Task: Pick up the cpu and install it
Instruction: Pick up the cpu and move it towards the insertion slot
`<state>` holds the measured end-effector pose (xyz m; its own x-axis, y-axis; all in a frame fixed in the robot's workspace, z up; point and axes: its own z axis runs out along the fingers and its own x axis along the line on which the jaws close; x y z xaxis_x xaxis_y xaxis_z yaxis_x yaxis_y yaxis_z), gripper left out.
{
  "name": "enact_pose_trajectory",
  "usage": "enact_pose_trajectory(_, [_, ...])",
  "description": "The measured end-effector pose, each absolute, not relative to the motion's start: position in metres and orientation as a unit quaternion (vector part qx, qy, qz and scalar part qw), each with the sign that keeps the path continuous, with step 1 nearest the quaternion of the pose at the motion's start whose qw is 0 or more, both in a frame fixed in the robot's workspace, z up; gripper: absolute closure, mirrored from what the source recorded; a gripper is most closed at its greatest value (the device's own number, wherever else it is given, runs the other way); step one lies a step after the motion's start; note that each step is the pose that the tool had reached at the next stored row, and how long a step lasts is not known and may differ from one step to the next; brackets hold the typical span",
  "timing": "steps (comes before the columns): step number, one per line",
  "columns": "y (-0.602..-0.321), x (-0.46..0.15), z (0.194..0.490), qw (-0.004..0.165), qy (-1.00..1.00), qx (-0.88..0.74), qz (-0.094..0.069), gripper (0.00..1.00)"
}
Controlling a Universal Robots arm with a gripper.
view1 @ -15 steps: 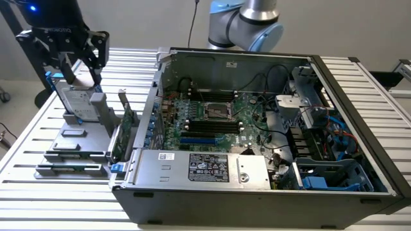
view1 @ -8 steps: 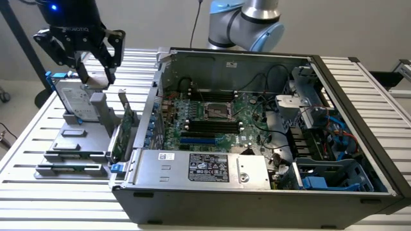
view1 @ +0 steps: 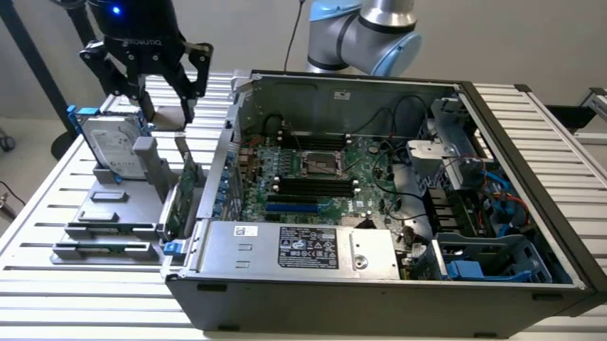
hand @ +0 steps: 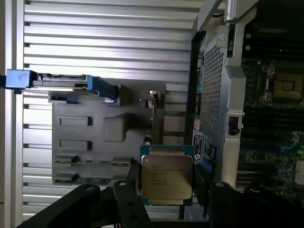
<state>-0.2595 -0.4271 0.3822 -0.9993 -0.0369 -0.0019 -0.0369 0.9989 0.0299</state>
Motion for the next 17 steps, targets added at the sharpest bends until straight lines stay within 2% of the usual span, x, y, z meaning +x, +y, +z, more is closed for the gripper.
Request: enact_pose_trajectory(17, [-0.428, -0.188, 0.385, 0.002, 0.999, -0.023, 0.027, 0.45])
